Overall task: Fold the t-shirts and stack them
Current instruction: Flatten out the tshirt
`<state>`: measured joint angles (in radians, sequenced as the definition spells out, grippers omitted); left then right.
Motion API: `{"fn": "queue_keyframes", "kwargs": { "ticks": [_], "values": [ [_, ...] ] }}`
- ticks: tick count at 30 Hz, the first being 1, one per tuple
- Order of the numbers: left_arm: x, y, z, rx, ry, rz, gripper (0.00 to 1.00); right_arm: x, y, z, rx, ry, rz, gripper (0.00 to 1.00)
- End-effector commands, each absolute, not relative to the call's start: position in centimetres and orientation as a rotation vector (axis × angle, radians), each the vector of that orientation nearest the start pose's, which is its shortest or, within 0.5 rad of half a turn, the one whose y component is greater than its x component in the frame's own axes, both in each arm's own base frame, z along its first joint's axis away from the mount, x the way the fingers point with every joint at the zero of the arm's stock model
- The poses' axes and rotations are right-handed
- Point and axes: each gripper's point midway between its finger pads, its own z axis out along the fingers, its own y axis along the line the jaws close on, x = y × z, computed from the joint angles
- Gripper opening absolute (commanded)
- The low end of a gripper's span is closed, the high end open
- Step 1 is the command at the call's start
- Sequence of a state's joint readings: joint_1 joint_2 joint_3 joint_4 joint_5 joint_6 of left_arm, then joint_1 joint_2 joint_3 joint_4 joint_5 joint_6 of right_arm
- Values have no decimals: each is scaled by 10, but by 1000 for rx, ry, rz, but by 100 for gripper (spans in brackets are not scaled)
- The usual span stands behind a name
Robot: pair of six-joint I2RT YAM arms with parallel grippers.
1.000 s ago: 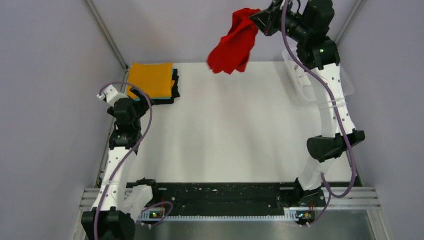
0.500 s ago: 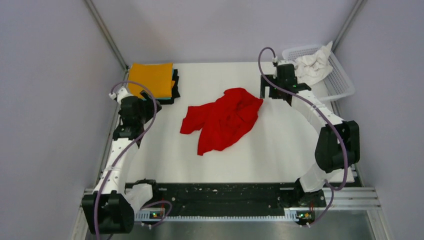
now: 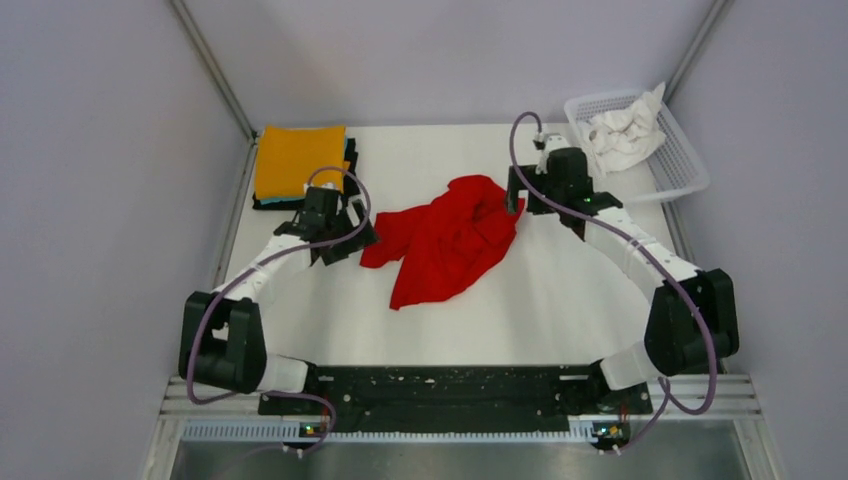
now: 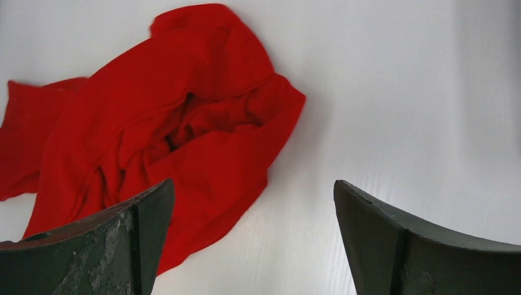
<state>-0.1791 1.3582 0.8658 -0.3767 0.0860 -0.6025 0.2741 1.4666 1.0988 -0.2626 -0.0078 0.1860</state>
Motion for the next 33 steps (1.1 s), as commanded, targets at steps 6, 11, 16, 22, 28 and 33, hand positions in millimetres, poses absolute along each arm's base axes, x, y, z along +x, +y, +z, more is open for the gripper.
{"fn": "queue_keyframes", "kwargs": {
  "ticks": [6, 11, 16, 22, 28, 33],
  "values": [
    [324, -70, 75, -631, 2536, -146, 99, 311, 316, 149, -881, 2096, 629, 99],
    [315, -39, 67, -872, 2484, -134, 99, 246, 407, 120, -1258, 1996, 672, 98],
    [308, -21, 61, -998, 2403, -182, 99, 210, 437, 80, -1451, 1994, 665, 93],
    [306, -19, 60, -1007, 2409, -174, 99, 219, 440, 43, -1447, 2054, 516, 86],
    [305, -24, 58, -1010, 2400, -216, 99, 241, 432, 19, -1381, 2094, 343, 57],
    [306, -37, 62, -975, 2408, -314, 99, 248, 410, 50, -1251, 2086, 270, 0]
  ]
}}
